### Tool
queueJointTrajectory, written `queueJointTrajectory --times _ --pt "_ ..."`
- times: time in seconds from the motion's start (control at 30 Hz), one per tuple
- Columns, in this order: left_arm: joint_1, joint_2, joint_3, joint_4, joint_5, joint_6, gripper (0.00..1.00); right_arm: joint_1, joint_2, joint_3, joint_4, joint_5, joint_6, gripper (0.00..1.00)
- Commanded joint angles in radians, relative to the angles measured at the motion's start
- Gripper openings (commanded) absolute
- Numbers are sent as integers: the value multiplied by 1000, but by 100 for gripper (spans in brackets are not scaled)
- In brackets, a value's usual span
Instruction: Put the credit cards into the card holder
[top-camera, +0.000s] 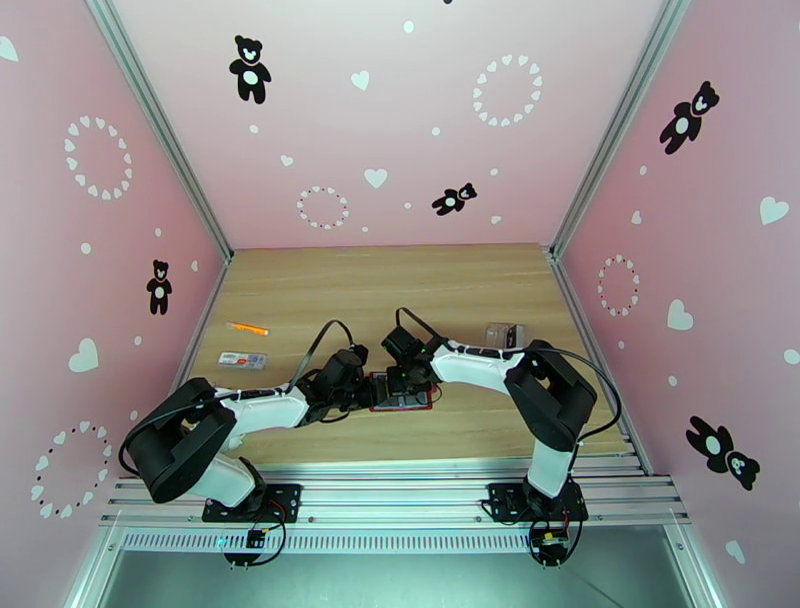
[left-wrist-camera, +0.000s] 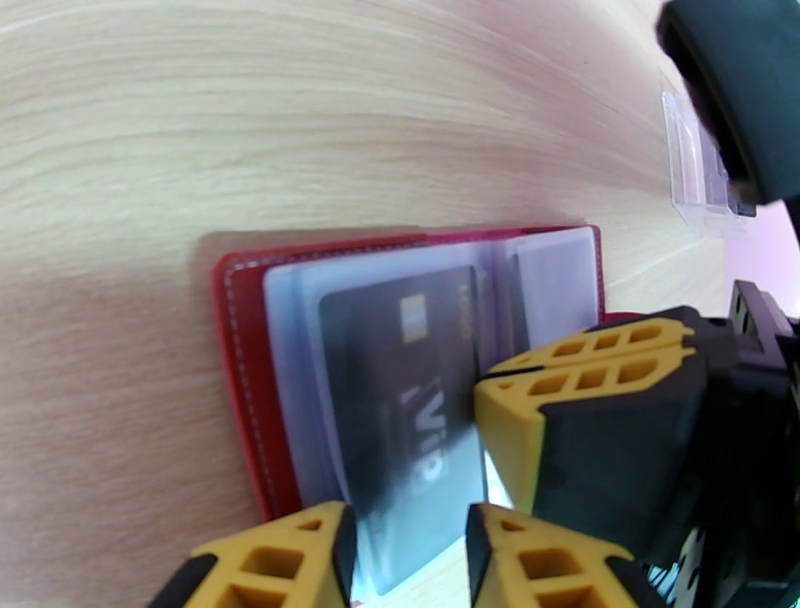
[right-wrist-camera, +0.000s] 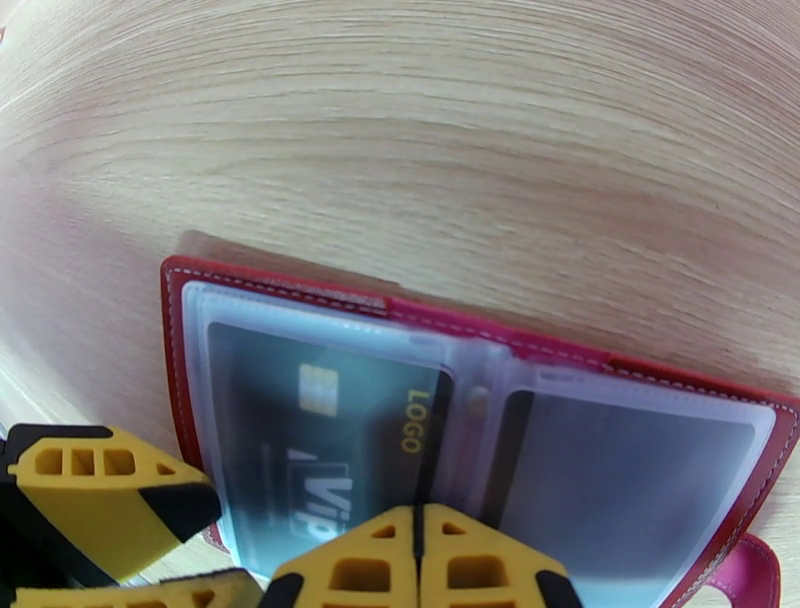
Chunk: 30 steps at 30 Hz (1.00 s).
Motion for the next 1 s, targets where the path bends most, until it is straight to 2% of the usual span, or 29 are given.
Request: queueJointTrajectory --times 0.0,0.97 --pt "-16 1 18 19 16 -2 35 3 32 -20 6 -5 2 3" --pt "-26 -60 -4 125 63 -51 35 2 -44 -44 26 -6 3 3"
